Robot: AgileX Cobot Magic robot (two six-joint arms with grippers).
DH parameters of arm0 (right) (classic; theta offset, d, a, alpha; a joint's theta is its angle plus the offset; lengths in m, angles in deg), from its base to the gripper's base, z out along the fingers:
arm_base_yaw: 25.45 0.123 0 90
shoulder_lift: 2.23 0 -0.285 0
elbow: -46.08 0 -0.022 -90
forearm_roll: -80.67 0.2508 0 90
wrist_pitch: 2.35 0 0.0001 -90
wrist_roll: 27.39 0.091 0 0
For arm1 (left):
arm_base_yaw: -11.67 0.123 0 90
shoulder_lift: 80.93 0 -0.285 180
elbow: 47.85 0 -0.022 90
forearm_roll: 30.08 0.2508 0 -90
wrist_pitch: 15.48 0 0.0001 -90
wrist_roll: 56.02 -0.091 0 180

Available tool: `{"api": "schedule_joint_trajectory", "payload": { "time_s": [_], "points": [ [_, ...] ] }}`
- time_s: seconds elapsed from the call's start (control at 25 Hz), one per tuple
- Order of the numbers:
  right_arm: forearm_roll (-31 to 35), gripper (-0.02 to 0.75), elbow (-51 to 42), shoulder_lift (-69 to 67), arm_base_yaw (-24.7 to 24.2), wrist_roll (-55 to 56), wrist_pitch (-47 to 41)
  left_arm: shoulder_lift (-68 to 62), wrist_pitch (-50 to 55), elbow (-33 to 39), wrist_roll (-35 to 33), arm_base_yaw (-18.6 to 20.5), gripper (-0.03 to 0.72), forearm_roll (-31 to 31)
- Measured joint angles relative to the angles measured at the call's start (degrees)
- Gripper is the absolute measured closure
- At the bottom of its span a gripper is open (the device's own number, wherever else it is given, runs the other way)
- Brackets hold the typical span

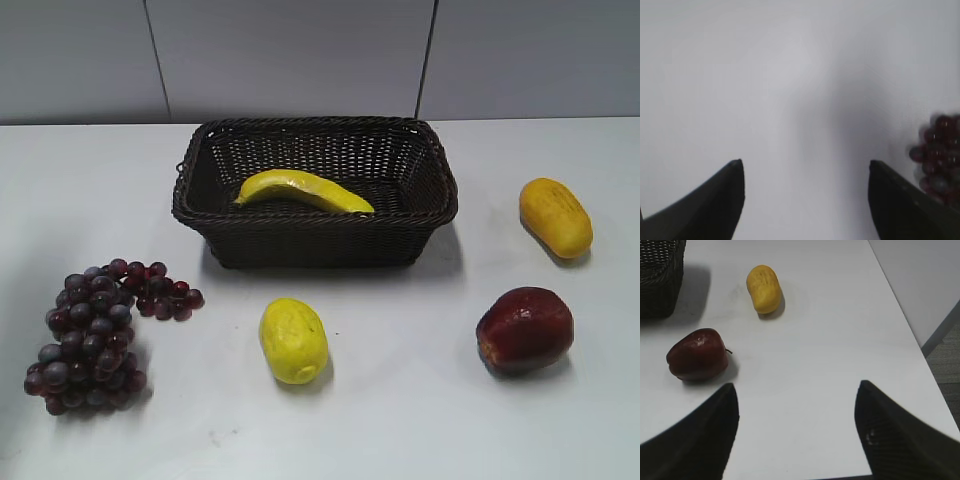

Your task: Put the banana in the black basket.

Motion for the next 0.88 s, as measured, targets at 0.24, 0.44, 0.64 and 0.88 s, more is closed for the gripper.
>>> {"api": "schedule_joint_trajectory", "payload": {
  "time_s": [0.24, 0.44, 0.64, 0.88],
  "points": [
    [0.0, 0.186, 0.0, 0.0, 0.0, 0.0, 0.0, 9.2, 0.1, 15.9, 0.0, 0.0, 0.124, -0.3],
    [0.0, 0.186, 0.0, 0.0, 0.0, 0.0, 0.0, 17.8, 0.1, 24.7, 0.0, 0.0, 0.127, -0.6],
    [0.0, 0.186, 0.0, 0.0, 0.0, 0.0, 0.0, 27.2, -0.3, 31.9, 0.0, 0.0, 0.132, -0.6],
    [0.0, 0.186, 0.0, 0.0, 0.0, 0.0, 0.0, 37.3, -0.5, 38.4, 0.0, 0.0, 0.133, -1.0]
  ]
}}
